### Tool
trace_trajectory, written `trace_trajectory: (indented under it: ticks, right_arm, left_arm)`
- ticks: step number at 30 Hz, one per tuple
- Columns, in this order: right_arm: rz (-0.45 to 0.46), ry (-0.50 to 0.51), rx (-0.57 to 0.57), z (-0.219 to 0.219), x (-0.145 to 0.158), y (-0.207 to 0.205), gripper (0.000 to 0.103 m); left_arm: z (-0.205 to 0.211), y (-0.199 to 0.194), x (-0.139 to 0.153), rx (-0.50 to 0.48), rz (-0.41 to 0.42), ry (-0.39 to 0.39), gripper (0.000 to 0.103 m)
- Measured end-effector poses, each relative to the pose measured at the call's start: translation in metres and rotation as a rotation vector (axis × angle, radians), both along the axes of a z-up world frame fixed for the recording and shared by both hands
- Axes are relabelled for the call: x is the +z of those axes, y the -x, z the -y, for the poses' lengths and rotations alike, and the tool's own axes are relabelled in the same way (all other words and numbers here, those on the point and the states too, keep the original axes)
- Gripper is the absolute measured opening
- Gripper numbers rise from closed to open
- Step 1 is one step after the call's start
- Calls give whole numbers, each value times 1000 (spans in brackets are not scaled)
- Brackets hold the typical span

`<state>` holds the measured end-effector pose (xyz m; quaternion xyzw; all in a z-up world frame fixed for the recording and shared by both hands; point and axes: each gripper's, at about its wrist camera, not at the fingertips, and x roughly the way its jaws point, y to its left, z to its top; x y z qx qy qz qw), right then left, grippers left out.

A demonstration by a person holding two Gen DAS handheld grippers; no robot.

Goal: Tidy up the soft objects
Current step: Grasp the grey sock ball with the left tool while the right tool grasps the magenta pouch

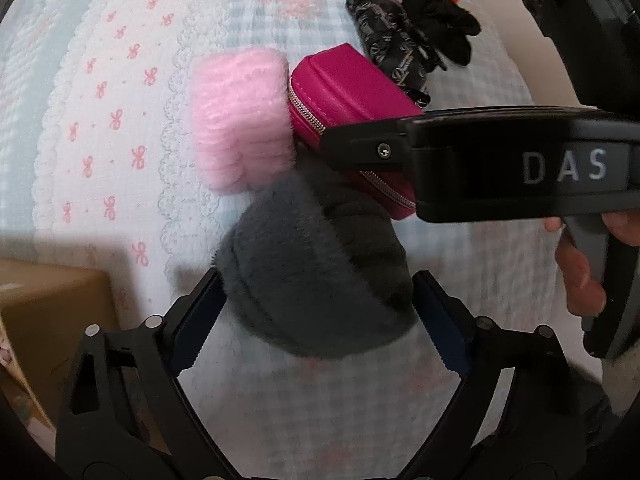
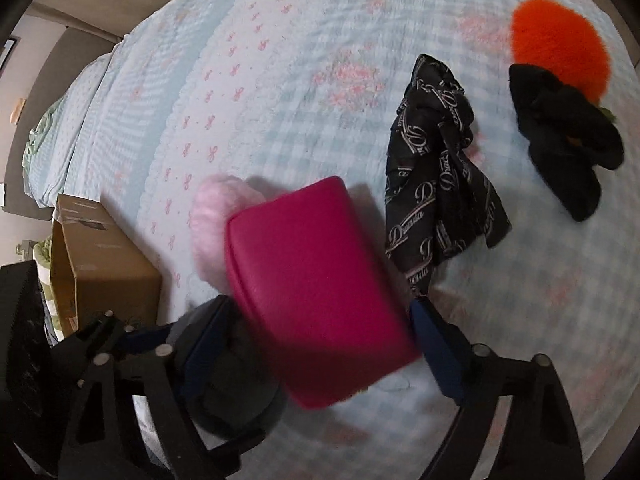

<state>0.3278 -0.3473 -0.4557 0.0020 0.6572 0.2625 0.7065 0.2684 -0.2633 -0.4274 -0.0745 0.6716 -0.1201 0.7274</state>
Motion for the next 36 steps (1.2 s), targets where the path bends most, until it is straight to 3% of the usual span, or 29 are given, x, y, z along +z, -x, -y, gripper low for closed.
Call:
trace_trajectory:
  ticks: [2, 8, 14, 18, 27, 36]
  right_arm:
    - [-6, -18, 7, 0, -2, -2, 81]
    - [16, -17, 33, -6, -4, -1, 64]
    - [75, -8, 53, -13, 7, 7, 47]
    - [98, -12, 36, -13, 18, 11, 42]
    - [164, -30, -62, -2, 62, 33, 41]
    - [272, -36, -180, 6, 149, 81, 41]
  left_arm:
    - [1, -2, -6, 3, -6, -6, 79]
    - [-2, 1, -15, 0, -6, 9, 68]
    - [-9, 2, -11, 3, -3, 14, 60]
    - [-12, 5, -1, -4, 13, 17, 58]
    - [-29, 22, 47, -16, 92, 27, 57]
    - [-50, 53, 129, -17, 215, 38, 57]
